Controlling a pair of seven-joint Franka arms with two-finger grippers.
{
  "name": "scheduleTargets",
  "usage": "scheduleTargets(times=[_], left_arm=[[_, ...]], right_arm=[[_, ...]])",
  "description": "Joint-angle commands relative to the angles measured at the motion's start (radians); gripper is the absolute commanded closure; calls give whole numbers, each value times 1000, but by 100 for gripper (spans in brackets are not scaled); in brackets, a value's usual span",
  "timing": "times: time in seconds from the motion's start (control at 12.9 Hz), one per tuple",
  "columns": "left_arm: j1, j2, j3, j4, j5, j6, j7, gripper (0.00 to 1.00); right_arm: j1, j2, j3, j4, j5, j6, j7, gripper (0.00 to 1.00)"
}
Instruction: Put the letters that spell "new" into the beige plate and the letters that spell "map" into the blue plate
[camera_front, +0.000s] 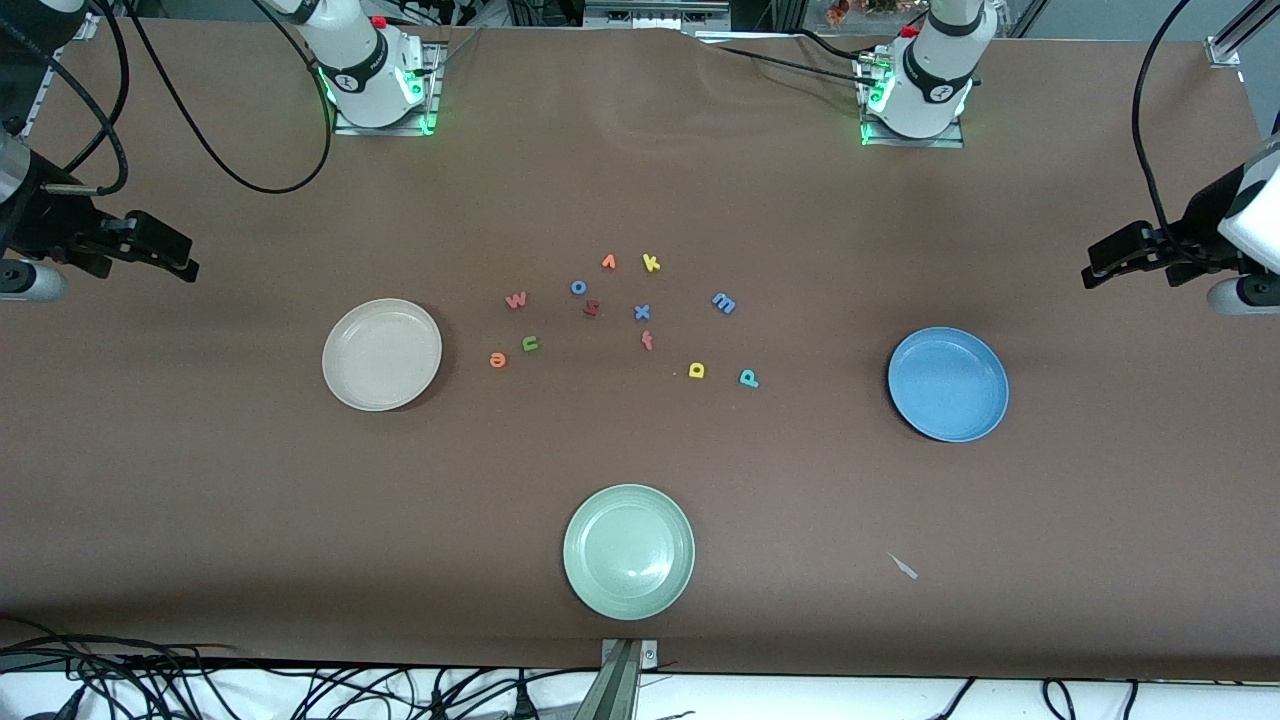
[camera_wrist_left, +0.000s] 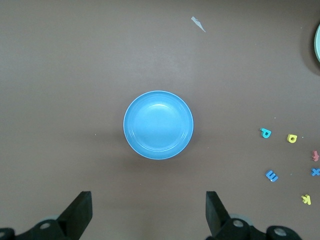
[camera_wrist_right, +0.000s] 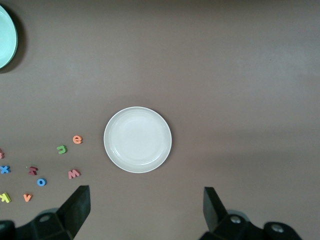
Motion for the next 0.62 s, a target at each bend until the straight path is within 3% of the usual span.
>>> scheduleTargets(times=[0.0, 0.54], left_arm=[[-6, 1, 6, -4, -11, 2, 1, 0], [-57, 89, 4, 7, -11, -9, -41, 0]], right_arm=[[-6, 7, -1, 22, 15, -4, -12, 0], [-13, 53, -3, 20, 15, 9, 8, 0]])
